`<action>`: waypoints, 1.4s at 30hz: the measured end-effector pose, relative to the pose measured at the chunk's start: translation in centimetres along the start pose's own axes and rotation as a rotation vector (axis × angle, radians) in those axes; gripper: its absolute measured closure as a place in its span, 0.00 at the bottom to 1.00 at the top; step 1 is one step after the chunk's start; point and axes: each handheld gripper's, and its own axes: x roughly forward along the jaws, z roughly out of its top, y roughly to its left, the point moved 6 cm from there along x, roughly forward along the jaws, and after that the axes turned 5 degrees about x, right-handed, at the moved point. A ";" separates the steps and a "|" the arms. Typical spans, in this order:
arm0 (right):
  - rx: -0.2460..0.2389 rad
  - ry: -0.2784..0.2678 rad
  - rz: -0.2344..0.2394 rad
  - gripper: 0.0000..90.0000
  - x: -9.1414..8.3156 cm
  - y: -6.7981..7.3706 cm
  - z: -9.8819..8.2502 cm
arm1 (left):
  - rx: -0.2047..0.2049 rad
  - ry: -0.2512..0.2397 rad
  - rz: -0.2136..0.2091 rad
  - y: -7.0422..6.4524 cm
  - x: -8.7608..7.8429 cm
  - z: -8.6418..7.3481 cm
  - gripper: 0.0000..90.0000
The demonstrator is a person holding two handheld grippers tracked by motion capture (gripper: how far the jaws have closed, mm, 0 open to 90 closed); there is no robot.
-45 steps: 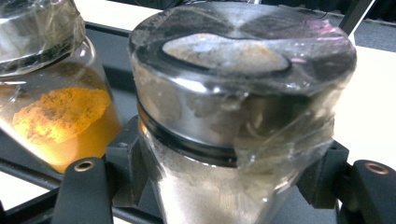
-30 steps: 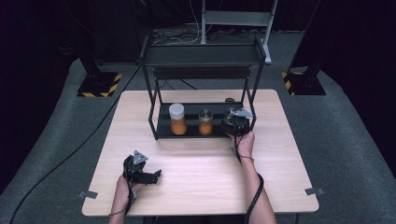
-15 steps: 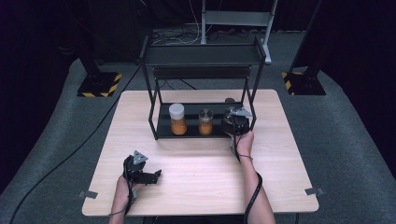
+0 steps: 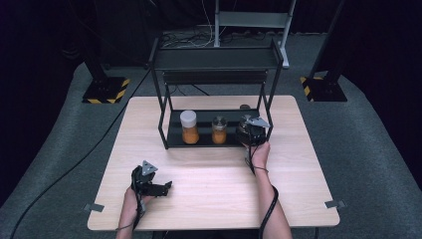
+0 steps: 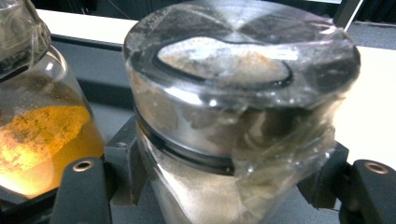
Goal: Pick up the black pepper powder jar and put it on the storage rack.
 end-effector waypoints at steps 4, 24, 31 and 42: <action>-0.001 0.003 0.001 0.33 0.0 0.0 0.0 | 0.000 0.000 -0.001 0.0 0.0 0.0 0.01; 0.035 0.009 -0.004 0.29 0.0 0.0 0.0 | 0.001 0.001 0.000 0.0 0.0 0.0 0.01; 0.044 0.040 -0.001 0.18 -0.2 0.4 -0.4 | 0.000 -0.001 0.000 0.0 0.0 0.0 0.01; 0.017 0.092 0.007 0.07 -1.2 1.1 -1.3 | 0.001 -0.002 0.001 0.0 0.0 0.0 0.01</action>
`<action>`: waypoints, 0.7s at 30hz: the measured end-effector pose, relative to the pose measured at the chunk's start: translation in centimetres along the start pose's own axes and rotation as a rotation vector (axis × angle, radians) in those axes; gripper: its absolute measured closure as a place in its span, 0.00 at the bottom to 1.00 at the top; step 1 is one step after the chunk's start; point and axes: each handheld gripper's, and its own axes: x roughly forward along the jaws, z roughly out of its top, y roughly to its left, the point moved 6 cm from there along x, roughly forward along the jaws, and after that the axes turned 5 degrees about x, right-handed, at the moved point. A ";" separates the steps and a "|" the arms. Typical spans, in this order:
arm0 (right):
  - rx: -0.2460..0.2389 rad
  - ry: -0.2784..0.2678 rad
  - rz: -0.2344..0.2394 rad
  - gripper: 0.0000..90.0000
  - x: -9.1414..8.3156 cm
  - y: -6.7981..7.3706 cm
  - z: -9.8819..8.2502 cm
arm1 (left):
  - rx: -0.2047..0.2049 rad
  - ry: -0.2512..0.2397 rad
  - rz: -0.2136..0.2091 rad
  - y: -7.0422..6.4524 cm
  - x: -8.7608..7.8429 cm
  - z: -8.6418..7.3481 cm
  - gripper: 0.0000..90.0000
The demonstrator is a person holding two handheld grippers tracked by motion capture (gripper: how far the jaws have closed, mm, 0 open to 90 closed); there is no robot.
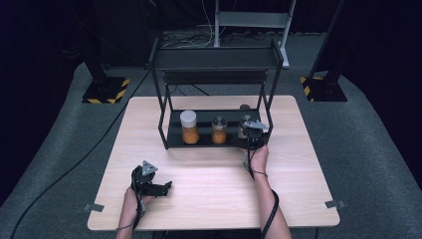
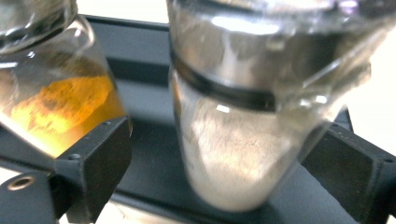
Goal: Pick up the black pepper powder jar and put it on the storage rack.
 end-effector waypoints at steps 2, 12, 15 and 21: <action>-0.008 0.006 0.006 0.06 -0.3 0.0 -0.2 | 0.000 0.000 0.000 0.0 0.0 0.0 0.01; -0.046 0.048 0.063 0.03 -1.9 0.4 -1.8 | -0.001 0.001 -0.001 0.0 0.0 0.0 0.01; -0.061 0.051 0.080 0.02 -2.8 0.5 -2.2 | 0.000 0.001 -0.001 0.0 0.0 0.0 0.01; -0.103 0.070 0.104 0.00 -4.5 0.6 -3.2 | -0.001 0.001 -0.001 0.0 0.0 0.0 0.01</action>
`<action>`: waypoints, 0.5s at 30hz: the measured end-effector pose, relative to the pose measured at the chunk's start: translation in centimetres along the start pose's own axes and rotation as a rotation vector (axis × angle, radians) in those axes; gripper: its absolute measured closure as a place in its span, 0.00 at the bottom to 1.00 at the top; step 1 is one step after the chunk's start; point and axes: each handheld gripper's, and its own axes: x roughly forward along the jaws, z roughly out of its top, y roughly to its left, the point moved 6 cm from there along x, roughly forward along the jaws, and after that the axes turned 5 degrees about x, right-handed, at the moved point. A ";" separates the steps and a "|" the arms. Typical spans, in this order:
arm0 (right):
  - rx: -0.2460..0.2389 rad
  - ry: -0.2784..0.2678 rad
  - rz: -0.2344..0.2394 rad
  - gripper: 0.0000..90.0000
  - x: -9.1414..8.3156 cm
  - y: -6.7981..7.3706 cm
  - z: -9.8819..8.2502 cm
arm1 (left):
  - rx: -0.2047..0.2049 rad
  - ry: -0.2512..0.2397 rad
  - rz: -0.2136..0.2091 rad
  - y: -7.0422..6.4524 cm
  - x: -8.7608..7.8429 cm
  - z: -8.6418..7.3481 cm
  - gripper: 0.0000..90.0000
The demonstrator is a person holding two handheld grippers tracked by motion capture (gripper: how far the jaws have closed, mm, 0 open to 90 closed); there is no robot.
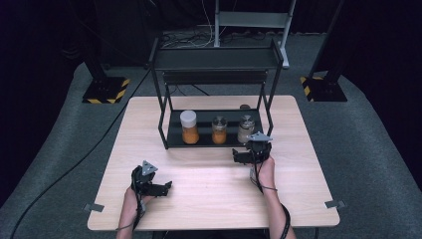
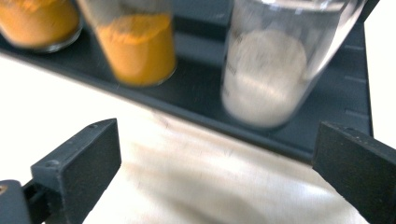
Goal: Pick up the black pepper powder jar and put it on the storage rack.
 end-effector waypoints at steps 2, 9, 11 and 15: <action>-0.022 0.009 0.006 0.00 -0.6 0.1 -0.7 | 0.000 0.000 0.000 0.0 0.0 0.0 0.01; -0.032 0.029 0.017 0.00 -2.4 -0.4 -3.1 | -0.001 0.000 0.000 0.0 0.0 0.0 0.01; -0.024 0.032 0.018 0.00 -2.8 -0.8 -3.7 | 0.000 0.000 0.000 0.0 0.0 0.0 0.01; -0.010 0.033 0.014 0.00 -3.5 -1.3 -4.9 | 0.000 0.000 -0.001 0.0 0.0 0.0 0.01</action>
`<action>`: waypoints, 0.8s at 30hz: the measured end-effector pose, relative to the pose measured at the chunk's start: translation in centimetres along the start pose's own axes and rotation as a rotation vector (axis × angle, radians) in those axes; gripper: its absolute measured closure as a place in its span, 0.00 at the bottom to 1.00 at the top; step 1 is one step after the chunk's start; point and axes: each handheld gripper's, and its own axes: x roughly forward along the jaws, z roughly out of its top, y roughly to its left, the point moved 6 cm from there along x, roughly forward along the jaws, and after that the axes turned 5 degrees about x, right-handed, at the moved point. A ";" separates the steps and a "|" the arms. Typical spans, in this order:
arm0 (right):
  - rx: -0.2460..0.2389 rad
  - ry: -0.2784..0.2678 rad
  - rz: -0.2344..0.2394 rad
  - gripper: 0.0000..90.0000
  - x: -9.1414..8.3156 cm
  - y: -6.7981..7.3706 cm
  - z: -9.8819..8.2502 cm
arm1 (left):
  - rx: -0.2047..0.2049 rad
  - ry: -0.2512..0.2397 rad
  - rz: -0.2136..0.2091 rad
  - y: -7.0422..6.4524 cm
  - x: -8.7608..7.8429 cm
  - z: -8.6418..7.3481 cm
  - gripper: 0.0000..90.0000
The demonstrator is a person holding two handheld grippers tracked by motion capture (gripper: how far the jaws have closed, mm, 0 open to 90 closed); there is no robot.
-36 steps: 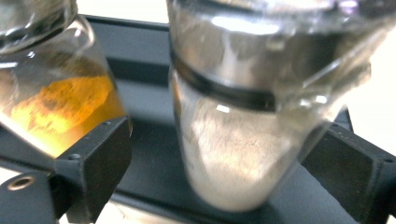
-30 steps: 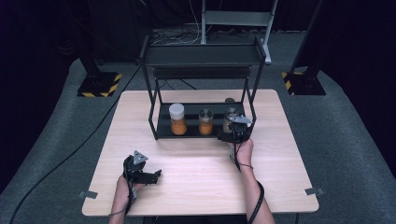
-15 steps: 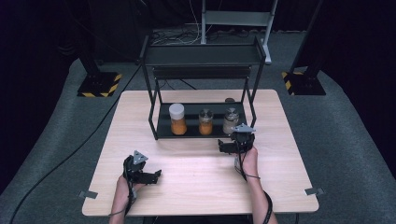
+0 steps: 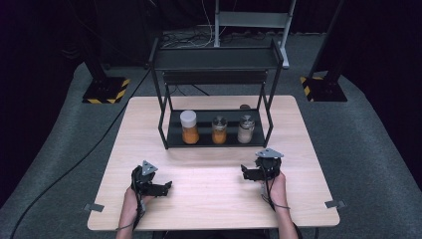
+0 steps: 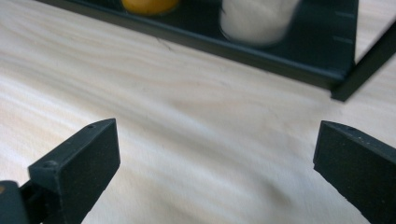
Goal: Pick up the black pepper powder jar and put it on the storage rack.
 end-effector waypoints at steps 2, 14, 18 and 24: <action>0.001 0.000 -0.003 0.00 -0.3 -0.2 -0.5 | 0.000 0.000 0.000 0.0 0.0 0.0 0.01; 0.009 -0.002 -0.019 0.00 -2.1 -0.7 -2.6 | 0.000 0.001 0.000 0.0 0.0 0.0 0.01; 0.004 0.002 -0.024 0.00 -2.8 -0.8 -3.3 | -0.001 0.000 0.000 0.0 0.0 0.0 0.01; 0.002 0.001 -0.027 0.00 -3.9 -0.9 -4.3 | 0.000 0.000 0.000 0.0 0.0 0.0 0.01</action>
